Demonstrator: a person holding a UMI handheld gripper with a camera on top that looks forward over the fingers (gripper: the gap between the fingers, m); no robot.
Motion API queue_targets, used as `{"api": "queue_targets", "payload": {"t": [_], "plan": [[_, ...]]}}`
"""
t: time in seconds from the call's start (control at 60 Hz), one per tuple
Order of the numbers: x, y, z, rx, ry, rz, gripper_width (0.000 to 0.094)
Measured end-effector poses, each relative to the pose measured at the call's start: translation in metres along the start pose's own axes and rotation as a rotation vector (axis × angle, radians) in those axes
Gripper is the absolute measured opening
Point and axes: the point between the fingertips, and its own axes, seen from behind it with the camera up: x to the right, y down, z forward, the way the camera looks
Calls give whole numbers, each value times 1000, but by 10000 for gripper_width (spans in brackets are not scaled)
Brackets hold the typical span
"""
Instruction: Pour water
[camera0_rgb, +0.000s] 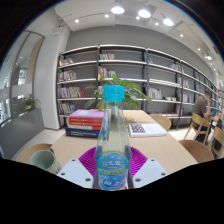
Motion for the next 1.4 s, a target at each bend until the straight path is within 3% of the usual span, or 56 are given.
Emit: {"api": "queue_targets", "payload": {"t": [0.1, 0.133, 0.283, 0.4, 0.517, 0.85, 1.0, 1.4], "plan": [[7, 32, 8, -42, -10, 37, 393], [4, 25, 8, -6, -13, 34, 392], [1, 31, 3, 3, -2, 6, 433], [2, 35, 0, -9, 6, 4, 542], [3, 57, -8, -117, 33, 27, 791], [-45, 99, -124, -272, 39, 21, 788], [-83, 69, -171, -287, 8, 45, 790], [-124, -54, -222, -150, 41, 21, 815]]}}
